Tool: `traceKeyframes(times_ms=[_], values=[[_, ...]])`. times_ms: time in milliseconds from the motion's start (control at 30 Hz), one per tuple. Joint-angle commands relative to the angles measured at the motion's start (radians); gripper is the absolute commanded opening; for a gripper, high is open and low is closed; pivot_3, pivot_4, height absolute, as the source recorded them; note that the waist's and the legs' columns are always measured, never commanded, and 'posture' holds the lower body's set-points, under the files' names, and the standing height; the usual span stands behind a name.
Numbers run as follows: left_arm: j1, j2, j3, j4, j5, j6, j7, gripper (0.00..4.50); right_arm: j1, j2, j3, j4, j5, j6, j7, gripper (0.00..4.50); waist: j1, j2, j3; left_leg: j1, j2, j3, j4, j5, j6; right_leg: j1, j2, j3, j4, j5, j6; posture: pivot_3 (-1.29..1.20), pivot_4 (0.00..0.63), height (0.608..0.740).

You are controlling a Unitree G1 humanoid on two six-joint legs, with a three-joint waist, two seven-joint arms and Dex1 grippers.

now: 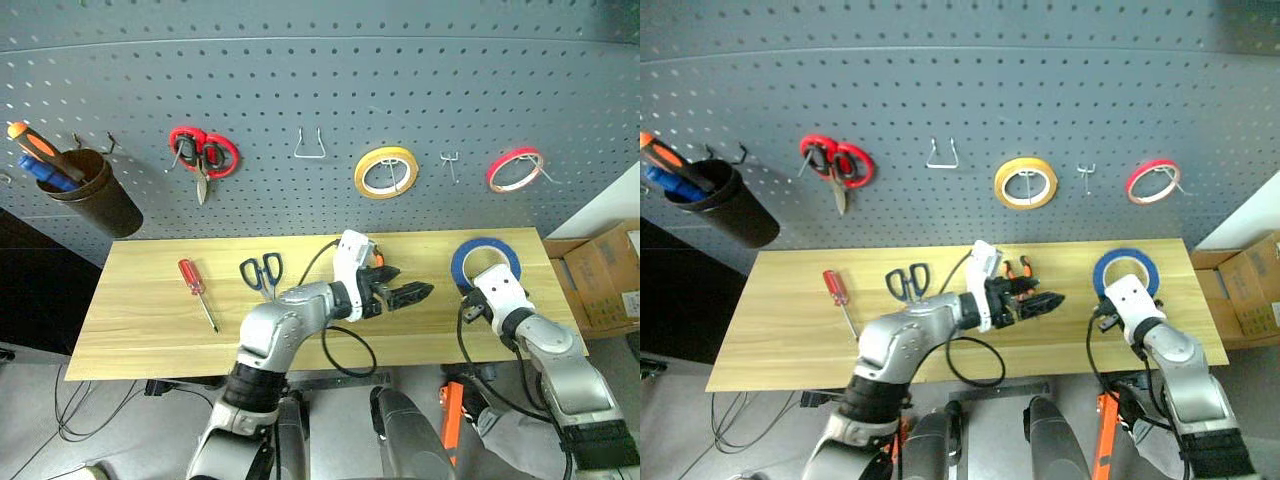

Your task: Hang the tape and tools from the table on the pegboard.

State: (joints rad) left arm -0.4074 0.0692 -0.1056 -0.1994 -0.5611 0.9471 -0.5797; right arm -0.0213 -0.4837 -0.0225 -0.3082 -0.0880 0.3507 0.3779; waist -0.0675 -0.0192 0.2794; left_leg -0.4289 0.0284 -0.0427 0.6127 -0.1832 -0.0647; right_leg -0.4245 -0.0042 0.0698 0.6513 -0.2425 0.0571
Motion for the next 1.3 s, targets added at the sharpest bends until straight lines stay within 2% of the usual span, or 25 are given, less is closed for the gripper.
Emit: traceKeyframes(times_ms=[33,67,233,400,500,733,967,1300], values=[[0.015,0.059,0.088,-0.145,-0.112,0.063,-0.009,4.5,0.049,0.044,0.025,-0.17,-0.085,-0.029,-0.098,0.55,0.002,-0.001,-0.021,0.0,0.0,-0.001,0.0,0.0,0.0,0.0,0.0,0.0,0.0,0.0,0.0,-0.07,0.141,0.74],[0.017,0.075,0.109,-0.161,-0.137,0.076,-0.008,4.5,0.059,0.057,0.046,-0.179,-0.117,-0.062,-0.124,0.55,0.002,-0.001,-0.028,0.0,0.0,-0.001,0.0,0.0,0.0,0.0,0.0,-0.001,0.0,0.0,0.0,-0.07,0.112,0.74],[0.014,0.099,0.145,-0.162,-0.166,0.069,0.023,4.5,0.045,0.091,0.109,-0.113,-0.222,-0.232,-0.229,0.55,0.008,-0.008,-0.085,0.001,-0.002,-0.001,0.002,0.0,0.0,0.004,-0.001,-0.001,-0.004,0.002,-0.002,-0.05,0.068,0.74],[-0.001,0.082,0.132,-0.12,-0.135,0.002,0.052,4.5,-0.051,0.096,0.113,0.009,-0.232,-0.345,-0.25,0.55,0.01,-0.014,-0.12,0.004,-0.002,0.0,0.003,0.001,0.002,0.007,0.0,0.0,-0.004,0.004,-0.006,-0.03,0.043,0.74],[-0.008,0.075,0.125,-0.111,-0.134,-0.018,0.061,4.5,-0.123,0.087,0.106,0.097,-0.213,-0.393,-0.235,0.55,0.009,-0.015,-0.136,0.014,-0.001,0.0,0.003,0.001,0.002,0.016,0.0,0.0,-0.005,0.002,-0.011,-0.02,0.034,0.74],[-0.04,0.068,0.105,-0.078,-0.125,-0.055,0.068,4.5,-0.27,0.075,0.101,0.287,-0.159,-0.487,-0.183,0.55,0.009,-0.014,-0.149,0.016,-0.001,0.0,0.003,0.002,0.003,0.019,0.001,0.001,-0.004,0.002,-0.011,0.0,0.032,0.74],[-0.042,0.078,0.104,-0.081,-0.125,-0.056,0.078,4.5,-0.334,0.096,0.124,0.391,-0.048,-0.54,-0.047,0.55,0.011,-0.013,-0.155,0.016,-0.001,0.0,0.002,0.002,0.003,0.019,0.001,0.001,-0.004,0.005,-0.006,0.01,0.041,0.74],[-0.062,0.082,0.102,-0.053,-0.105,-0.079,0.095,4.5,-0.391,0.132,0.09,0.499,0.063,-0.358,0.048,0.55,0.013,-0.012,-0.157,0.018,-0.001,0.0,0.005,0.002,0.003,0.02,0.002,0.001,-0.001,0.005,-0.007,0.02,0.04,0.74]])
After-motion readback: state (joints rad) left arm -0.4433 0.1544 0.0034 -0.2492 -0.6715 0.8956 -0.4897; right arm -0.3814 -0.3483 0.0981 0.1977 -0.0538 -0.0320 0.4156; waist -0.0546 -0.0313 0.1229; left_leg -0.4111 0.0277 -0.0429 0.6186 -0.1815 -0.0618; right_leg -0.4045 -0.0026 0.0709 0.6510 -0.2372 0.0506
